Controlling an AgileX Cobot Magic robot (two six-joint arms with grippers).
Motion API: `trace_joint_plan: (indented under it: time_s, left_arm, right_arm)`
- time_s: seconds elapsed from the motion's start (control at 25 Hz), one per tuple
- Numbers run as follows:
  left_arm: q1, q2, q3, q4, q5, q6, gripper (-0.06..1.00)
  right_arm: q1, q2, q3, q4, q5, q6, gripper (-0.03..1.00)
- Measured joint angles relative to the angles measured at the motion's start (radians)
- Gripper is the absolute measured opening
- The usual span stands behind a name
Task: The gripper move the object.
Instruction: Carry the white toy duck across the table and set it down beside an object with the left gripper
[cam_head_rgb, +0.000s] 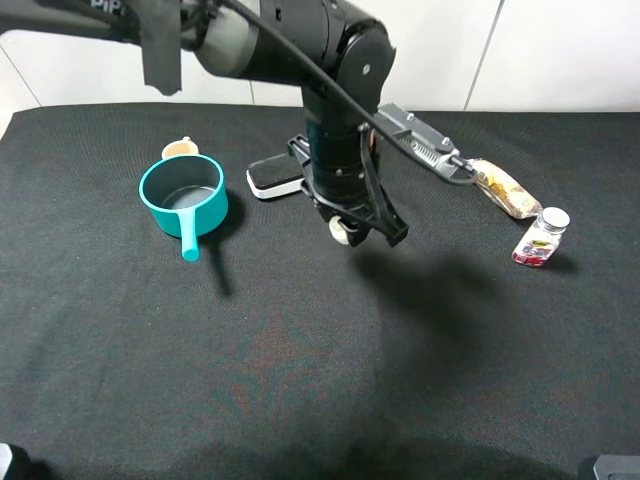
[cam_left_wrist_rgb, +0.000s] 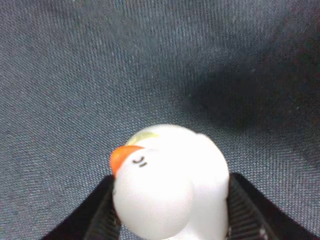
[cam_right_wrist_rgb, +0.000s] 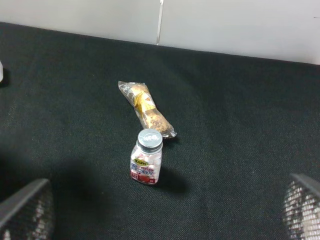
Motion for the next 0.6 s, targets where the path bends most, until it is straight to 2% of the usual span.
trace_joint_plan:
  time_s: [0.6]
  left_arm:
    - [0.040,0.000,-0.205,0.001,0.166,-0.002,0.51]
  right_arm:
    - [0.000,0.000,0.000,0.000,0.000,0.000,0.69]
